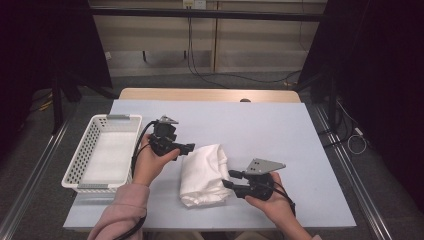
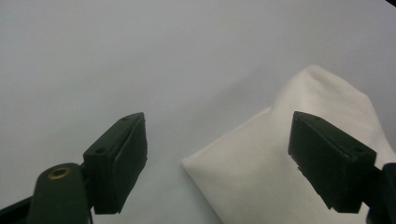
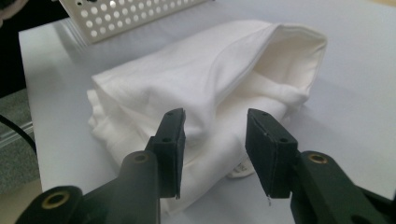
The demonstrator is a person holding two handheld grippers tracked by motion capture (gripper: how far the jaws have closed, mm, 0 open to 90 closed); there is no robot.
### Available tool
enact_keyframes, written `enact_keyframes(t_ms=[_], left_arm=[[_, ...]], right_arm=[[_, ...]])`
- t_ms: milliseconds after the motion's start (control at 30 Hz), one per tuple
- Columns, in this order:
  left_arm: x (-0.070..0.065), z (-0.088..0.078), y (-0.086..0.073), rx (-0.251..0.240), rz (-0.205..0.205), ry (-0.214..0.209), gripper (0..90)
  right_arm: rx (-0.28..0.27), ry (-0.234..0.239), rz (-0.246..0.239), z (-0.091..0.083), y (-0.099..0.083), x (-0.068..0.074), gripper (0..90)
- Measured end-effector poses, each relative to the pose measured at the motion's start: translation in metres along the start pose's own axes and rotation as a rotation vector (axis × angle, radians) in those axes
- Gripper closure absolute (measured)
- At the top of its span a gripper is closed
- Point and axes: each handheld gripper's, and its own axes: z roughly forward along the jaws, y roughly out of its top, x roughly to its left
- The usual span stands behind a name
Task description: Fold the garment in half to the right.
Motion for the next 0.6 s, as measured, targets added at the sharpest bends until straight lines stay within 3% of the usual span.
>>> enact_keyframes(t_ms=[33, 100, 133, 167, 200, 233, 267, 367, 400, 433, 500, 533, 600], left_arm=[[0.002, -0.002, 0.000, 0.015, 0.023, -0.001, 19.4], [0.004, -0.003, -0.002, 0.002, 0.004, -0.001, 18.0], [0.006, -0.005, -0.002, 0.017, 0.025, -0.006, 17.1], [0.007, -0.006, -0.003, 0.019, 0.020, -0.005, 16.6], [0.005, -0.005, -0.004, -0.006, -0.007, -0.008, 16.6], [0.006, -0.005, -0.005, -0.012, -0.010, -0.006, 16.6], [0.009, -0.007, -0.005, 0.017, 0.022, -0.008, 16.4], [0.007, -0.005, -0.007, -0.009, -0.016, -0.011, 15.5], [0.009, -0.006, -0.008, 0.017, 0.005, -0.018, 15.5], [0.009, -0.005, -0.009, 0.013, 0.015, -0.017, 15.3], [0.007, -0.003, -0.011, -0.004, -0.018, -0.018, 14.8], [0.009, -0.004, -0.011, 0.019, -0.001, -0.018, 14.6], [0.007, -0.003, -0.012, 0.004, -0.019, -0.021, 14.2]], right_arm=[[-0.013, 0.004, 0.005, -0.002, 0.001, -0.003, 51.9], [-0.033, -0.002, 0.010, -0.003, 0.004, -0.007, 42.5], [-0.038, -0.009, 0.011, -0.004, 0.006, -0.010, 39.2], [-0.048, -0.007, 0.018, -0.005, 0.008, -0.012, 35.9], [-0.051, -0.010, 0.021, -0.005, 0.009, -0.014, 34.2], [-0.057, -0.016, 0.017, -0.005, 0.011, -0.017, 31.8], [-0.068, -0.014, 0.015, -0.005, 0.012, -0.020, 30.0], [-0.087, -0.019, 0.014, -0.004, 0.014, -0.028, 26.3], [-0.093, -0.021, 0.016, -0.004, 0.015, -0.031, 26.0], [-0.094, -0.024, 0.015, -0.004, 0.015, -0.033, 25.3], [-0.093, -0.036, 0.025, -0.003, 0.016, -0.039, 21.7], [-0.098, -0.030, 0.031, -0.002, 0.016, -0.043, 21.1], [-0.091, -0.046, 0.031, -0.001, 0.016, -0.048, 18.8]])
